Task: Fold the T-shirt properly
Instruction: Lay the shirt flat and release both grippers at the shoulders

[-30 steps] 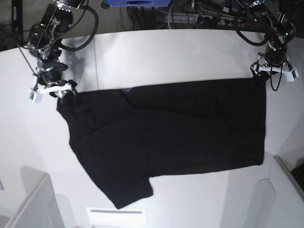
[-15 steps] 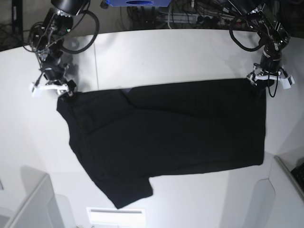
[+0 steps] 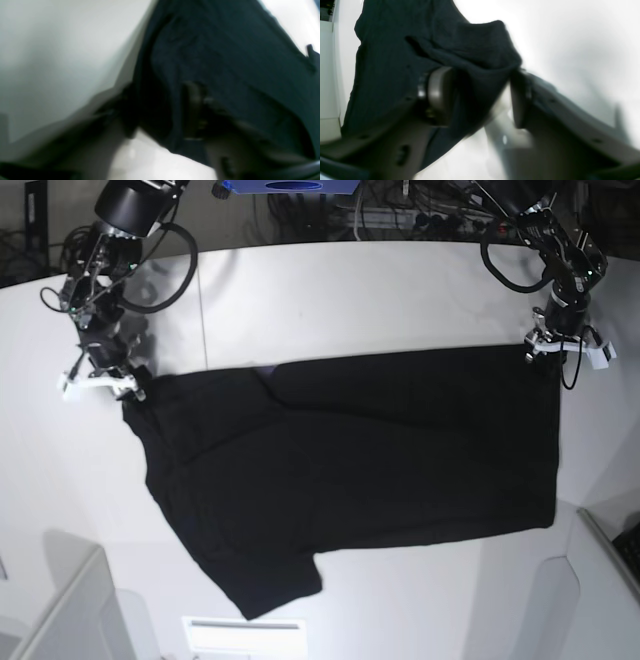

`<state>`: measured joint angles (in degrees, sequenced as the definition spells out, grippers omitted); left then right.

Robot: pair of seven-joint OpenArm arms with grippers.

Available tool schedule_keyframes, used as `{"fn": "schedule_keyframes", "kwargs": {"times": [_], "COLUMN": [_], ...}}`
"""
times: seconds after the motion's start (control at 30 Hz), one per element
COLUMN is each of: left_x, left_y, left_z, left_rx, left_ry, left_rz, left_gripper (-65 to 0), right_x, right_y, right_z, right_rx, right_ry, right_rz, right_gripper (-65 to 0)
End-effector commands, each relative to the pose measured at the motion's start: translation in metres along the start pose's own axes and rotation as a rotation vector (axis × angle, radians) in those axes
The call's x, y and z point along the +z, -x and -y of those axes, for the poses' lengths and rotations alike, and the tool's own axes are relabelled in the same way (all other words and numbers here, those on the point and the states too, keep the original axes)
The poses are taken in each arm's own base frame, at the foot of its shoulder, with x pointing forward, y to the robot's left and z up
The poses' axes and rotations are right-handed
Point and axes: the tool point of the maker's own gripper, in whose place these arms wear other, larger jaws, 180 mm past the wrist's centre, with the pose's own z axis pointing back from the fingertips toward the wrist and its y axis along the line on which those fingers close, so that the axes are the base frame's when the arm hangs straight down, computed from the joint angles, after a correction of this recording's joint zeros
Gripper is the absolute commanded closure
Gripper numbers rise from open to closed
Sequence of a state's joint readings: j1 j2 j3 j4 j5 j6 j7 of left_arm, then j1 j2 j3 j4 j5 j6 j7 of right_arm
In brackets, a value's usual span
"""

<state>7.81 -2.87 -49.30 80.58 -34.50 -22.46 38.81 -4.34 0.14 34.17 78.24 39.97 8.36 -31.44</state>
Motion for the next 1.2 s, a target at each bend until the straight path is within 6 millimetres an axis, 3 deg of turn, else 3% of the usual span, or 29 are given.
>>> {"fn": "schedule_keyframes", "kwargs": {"times": [0.0, 0.1, 0.13, 0.37, 0.53, 0.8, 1.17], "left_x": [0.001, -0.001, -0.001, -0.004, 0.005, 0.02, 0.041], "left_y": [-0.007, -0.004, -0.006, -0.006, -0.012, -0.013, -0.012], "left_z": [0.002, 0.0, -0.003, 0.002, -0.005, -0.004, 0.003], "left_rx": [-0.009, -0.003, -0.008, -0.071, -0.107, -0.145, -0.222], "left_ry": [0.006, 0.003, -0.001, 0.016, -0.009, -0.021, -0.02], "left_rz": [0.01, 0.0, -0.002, -0.034, -0.03, -0.064, -0.082], "left_gripper": [-14.5, -0.3, 0.0, 0.0, 0.0, 0.0, 0.0], "right_x": [0.001, 0.0, -0.001, 0.006, 0.018, 0.024, 0.049], "right_y": [0.0, -0.005, -0.007, -0.031, -0.05, -0.045, -0.038], "right_z": [0.004, 0.002, -0.001, -0.018, -0.017, -0.013, 0.0], "right_rx": [0.01, 0.01, 0.01, 0.04, 0.013, 0.025, 0.073], "right_ry": [0.02, 0.015, 0.01, -0.019, 0.045, 0.055, 0.086], "right_rz": [-0.018, -0.005, -0.001, 0.058, 0.067, 0.026, 0.033], "right_gripper": [-21.6, -5.4, 0.0, 0.0, 0.0, 0.0, 0.0]}}
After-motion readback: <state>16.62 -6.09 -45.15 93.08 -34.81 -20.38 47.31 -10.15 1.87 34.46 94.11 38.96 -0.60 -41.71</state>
